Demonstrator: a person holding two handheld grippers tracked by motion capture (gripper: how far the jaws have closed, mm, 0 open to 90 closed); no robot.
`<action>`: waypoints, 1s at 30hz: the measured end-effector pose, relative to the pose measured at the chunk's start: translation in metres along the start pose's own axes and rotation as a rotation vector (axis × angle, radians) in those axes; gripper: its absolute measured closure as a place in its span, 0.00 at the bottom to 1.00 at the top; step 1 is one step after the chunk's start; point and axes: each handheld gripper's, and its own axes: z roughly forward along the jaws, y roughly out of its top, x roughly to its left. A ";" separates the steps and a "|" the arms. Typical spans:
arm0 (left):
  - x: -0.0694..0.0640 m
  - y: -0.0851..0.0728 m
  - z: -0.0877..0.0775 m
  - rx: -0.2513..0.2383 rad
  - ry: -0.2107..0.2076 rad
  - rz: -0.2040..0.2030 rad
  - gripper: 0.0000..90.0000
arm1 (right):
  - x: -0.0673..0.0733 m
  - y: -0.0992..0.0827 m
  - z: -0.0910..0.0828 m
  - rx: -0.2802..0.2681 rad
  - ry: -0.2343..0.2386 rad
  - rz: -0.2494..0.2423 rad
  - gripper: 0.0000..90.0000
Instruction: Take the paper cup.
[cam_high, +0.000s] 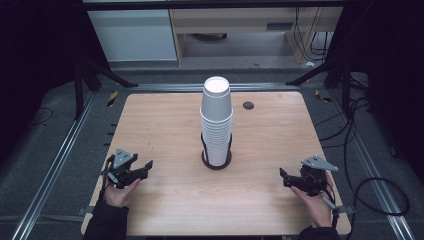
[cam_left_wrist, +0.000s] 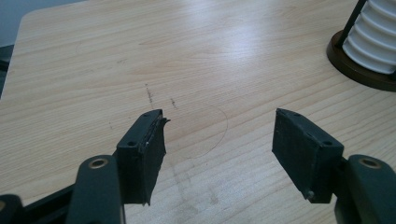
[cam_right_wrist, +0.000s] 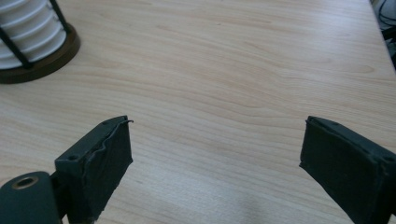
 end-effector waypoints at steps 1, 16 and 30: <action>0.000 0.000 0.000 0.004 -0.010 -0.002 0.38 | 0.001 0.000 0.000 0.007 0.004 -0.005 0.10; -0.003 0.003 0.001 0.053 -0.074 -0.031 0.30 | 0.017 0.012 0.003 -0.026 0.088 -0.058 0.12; -0.007 0.004 0.002 0.056 -0.105 -0.011 0.25 | 0.034 0.069 -0.023 -0.218 0.158 -0.077 0.12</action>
